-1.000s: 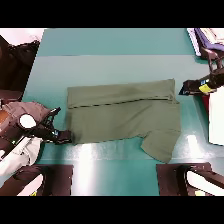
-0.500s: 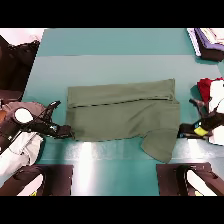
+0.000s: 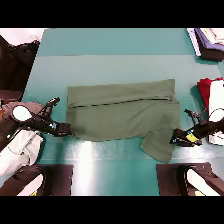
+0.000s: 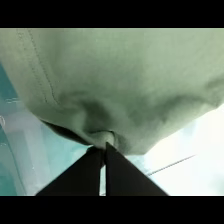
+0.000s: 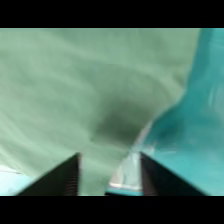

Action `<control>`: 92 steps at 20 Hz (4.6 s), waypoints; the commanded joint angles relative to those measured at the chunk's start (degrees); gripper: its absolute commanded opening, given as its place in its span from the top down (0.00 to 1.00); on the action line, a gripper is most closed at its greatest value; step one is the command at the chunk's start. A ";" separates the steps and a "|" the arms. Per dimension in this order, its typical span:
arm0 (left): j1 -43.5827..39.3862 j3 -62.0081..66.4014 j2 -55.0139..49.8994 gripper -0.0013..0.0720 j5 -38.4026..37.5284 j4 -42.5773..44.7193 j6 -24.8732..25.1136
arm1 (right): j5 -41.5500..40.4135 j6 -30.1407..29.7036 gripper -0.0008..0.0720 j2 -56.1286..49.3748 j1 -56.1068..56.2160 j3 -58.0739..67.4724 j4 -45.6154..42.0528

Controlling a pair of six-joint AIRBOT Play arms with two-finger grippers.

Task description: Fold the shirts.

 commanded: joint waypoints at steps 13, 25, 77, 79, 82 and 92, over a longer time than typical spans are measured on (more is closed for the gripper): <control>0.00 7.67 3.54 0.95 -6.01 -0.24 0.07 | 6.23 -3.08 0.96 8.87 -0.17 8.22 0.72; 0.00 18.10 1.64 0.95 19.71 6.54 -3.43 | -12.11 -0.79 0.96 -7.52 8.72 39.39 3.08; -8.85 36.06 -24.55 0.96 19.43 -0.20 -5.90 | 10.71 -23.74 0.96 -54.03 -1.75 67.54 31.34; -12.98 44.11 -31.28 0.96 19.04 -0.20 -5.88 | 10.93 -23.65 0.96 -50.53 -1.60 67.54 32.83; -19.06 57.90 -43.34 0.96 18.38 -0.22 -5.90 | 10.16 -18.43 0.96 -44.13 -0.13 67.54 33.64; -27.47 78.29 -68.04 0.96 12.09 -2.36 -9.40 | 7.61 -13.79 0.96 -33.46 12.48 67.54 33.59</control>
